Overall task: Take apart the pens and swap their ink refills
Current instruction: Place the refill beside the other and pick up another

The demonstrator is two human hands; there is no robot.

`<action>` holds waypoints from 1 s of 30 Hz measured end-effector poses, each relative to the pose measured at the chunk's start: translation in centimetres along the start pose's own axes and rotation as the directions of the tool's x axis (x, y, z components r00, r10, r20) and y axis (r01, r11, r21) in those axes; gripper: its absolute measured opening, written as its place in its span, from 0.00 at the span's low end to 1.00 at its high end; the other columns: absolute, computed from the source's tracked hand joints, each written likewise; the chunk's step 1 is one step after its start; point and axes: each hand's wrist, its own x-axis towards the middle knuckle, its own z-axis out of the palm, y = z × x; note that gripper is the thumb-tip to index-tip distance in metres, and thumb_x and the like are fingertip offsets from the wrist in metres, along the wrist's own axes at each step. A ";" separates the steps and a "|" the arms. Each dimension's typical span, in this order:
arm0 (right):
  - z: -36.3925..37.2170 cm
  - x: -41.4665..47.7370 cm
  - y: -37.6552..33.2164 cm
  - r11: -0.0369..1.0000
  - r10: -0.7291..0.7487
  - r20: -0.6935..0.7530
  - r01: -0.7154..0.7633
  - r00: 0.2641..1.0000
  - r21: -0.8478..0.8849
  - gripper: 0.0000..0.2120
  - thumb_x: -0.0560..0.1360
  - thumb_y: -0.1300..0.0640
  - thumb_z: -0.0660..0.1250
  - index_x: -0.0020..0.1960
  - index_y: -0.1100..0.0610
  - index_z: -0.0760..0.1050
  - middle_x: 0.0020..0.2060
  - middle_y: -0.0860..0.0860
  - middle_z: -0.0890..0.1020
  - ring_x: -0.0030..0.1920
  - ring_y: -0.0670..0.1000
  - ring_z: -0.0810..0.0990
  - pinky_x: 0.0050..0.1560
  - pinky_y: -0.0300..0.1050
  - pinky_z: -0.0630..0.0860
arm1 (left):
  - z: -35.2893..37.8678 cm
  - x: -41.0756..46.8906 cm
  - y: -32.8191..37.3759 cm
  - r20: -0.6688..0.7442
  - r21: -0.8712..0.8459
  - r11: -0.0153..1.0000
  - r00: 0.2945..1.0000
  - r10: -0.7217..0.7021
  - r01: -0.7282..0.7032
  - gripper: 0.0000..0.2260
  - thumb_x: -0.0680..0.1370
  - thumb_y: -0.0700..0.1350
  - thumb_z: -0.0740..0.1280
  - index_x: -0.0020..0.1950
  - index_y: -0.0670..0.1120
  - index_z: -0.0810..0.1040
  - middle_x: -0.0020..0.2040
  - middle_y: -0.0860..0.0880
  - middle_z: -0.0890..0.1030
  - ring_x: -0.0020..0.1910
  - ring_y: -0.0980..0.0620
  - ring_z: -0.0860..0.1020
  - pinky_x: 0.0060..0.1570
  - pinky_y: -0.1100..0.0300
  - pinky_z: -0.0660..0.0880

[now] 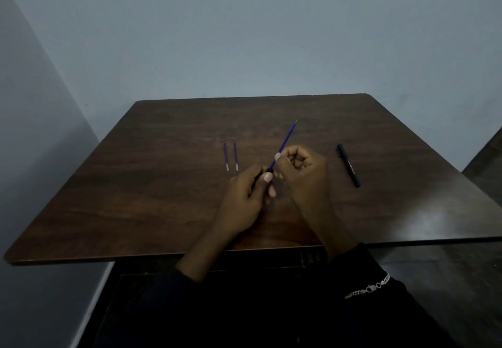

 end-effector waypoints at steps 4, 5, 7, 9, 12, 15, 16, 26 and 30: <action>-0.2 -0.5 0.0 0.999 0.023 0.056 -0.025 0.998 0.032 0.09 0.78 0.57 0.70 0.40 0.47 0.80 0.27 0.46 0.83 0.26 0.41 0.79 0.29 0.33 0.73 | 0.3 0.2 -0.1 0.000 -0.012 1.000 1.000 -0.003 0.003 0.13 0.87 0.41 0.60 0.46 0.43 0.78 0.36 0.52 0.82 0.31 0.56 0.78 0.37 0.64 0.73; -0.4 -0.4 0.0 0.999 0.029 0.056 -0.031 0.998 0.031 0.07 0.78 0.56 0.70 0.42 0.47 0.81 0.27 0.45 0.83 0.27 0.40 0.79 0.30 0.32 0.73 | 0.4 0.2 -0.3 0.002 -0.019 1.000 1.000 -0.011 0.011 0.12 0.87 0.41 0.60 0.47 0.41 0.78 0.37 0.50 0.83 0.31 0.57 0.78 0.37 0.62 0.74; -0.7 -0.1 0.1 0.999 0.037 0.066 -0.038 0.997 0.021 0.06 0.80 0.56 0.70 0.45 0.48 0.82 0.27 0.44 0.82 0.28 0.39 0.78 0.30 0.32 0.72 | 0.5 0.1 -0.5 0.004 -0.026 0.999 1.000 -0.020 0.020 0.11 0.87 0.41 0.60 0.49 0.40 0.79 0.37 0.48 0.83 0.31 0.56 0.78 0.37 0.61 0.75; -0.9 0.0 0.4 0.999 0.043 0.093 -0.044 0.995 0.004 0.07 0.81 0.56 0.69 0.45 0.50 0.82 0.27 0.46 0.81 0.27 0.40 0.77 0.29 0.34 0.72 | 0.5 0.2 -0.6 0.004 -0.027 0.999 1.000 -0.022 0.022 0.11 0.87 0.41 0.60 0.50 0.40 0.79 0.37 0.48 0.83 0.31 0.55 0.78 0.36 0.62 0.75; -1.0 0.1 0.6 0.999 0.046 0.150 -0.046 0.988 -0.006 0.08 0.81 0.56 0.69 0.43 0.49 0.82 0.27 0.47 0.81 0.27 0.41 0.77 0.27 0.36 0.72 | 0.5 0.3 -0.7 0.004 -0.020 1.000 1.000 -0.017 0.017 0.11 0.87 0.41 0.60 0.49 0.41 0.79 0.37 0.48 0.83 0.31 0.55 0.78 0.36 0.60 0.74; -1.1 0.0 0.8 0.999 0.038 0.185 -0.040 0.982 0.008 0.09 0.81 0.56 0.69 0.43 0.49 0.81 0.27 0.47 0.80 0.26 0.41 0.76 0.29 0.34 0.71 | 0.4 0.2 -0.8 0.003 0.004 1.000 1.000 -0.009 0.009 0.11 0.87 0.40 0.61 0.48 0.42 0.79 0.36 0.48 0.82 0.32 0.56 0.77 0.38 0.57 0.74; -1.1 -0.1 0.8 0.999 0.039 0.187 -0.042 0.982 0.011 0.09 0.81 0.56 0.68 0.43 0.49 0.81 0.27 0.47 0.80 0.27 0.41 0.77 0.29 0.34 0.71 | 0.4 0.2 -0.8 0.002 0.009 1.000 1.000 -0.012 0.012 0.11 0.86 0.40 0.61 0.47 0.41 0.79 0.36 0.48 0.82 0.33 0.56 0.77 0.38 0.56 0.74; -1.3 -0.4 0.4 0.994 0.100 0.247 -0.085 0.964 -0.070 0.08 0.80 0.59 0.70 0.43 0.52 0.82 0.27 0.48 0.83 0.29 0.42 0.79 0.29 0.37 0.74 | 0.1 0.2 -0.8 0.008 0.027 1.000 1.000 -0.016 0.016 0.12 0.86 0.40 0.62 0.44 0.42 0.78 0.36 0.47 0.82 0.33 0.56 0.77 0.39 0.55 0.74; -2.8 0.7 -0.4 0.983 0.173 0.202 -0.158 0.964 -0.089 0.03 0.79 0.56 0.72 0.48 0.49 0.84 0.31 0.45 0.85 0.29 0.41 0.80 0.28 0.36 0.76 | 0.2 0.2 -1.2 0.019 0.013 0.999 0.999 -0.034 0.034 0.10 0.87 0.41 0.61 0.48 0.43 0.79 0.36 0.50 0.82 0.32 0.58 0.77 0.38 0.58 0.73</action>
